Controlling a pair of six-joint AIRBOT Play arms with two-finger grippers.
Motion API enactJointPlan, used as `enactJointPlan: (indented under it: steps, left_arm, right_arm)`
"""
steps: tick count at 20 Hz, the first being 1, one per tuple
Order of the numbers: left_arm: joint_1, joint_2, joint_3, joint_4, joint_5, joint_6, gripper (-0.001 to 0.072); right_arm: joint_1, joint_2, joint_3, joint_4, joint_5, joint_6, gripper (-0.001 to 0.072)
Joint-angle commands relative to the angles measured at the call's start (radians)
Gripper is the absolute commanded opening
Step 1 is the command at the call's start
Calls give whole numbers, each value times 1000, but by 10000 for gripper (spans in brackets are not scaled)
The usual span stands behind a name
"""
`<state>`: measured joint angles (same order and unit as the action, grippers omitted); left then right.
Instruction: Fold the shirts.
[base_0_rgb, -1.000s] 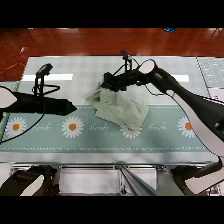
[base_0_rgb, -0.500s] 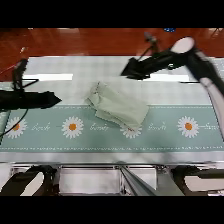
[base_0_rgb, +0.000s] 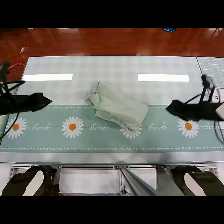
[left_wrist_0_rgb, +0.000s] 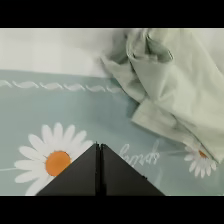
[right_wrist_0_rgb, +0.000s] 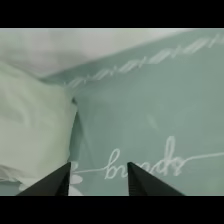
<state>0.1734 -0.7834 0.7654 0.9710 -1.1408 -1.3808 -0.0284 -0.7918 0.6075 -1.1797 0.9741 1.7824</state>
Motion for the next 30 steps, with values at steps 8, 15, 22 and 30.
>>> enactJointPlan:
  steps: [8,15,22,30]
  left_arm:
    - [-126,3,-167,-90,110,0,25]
    - [-126,3,-167,-90,110,0,25]
    - [-126,3,-170,-90,111,-3,25]
    - [-126,4,-203,-89,112,-3,25]
  right_arm:
    - [129,-296,-195,582,-335,-236,417]
    - [225,-600,-5,839,-242,-454,407]
    - [318,-663,381,773,-124,-534,24]
    - [237,-663,976,304,102,-228,23]
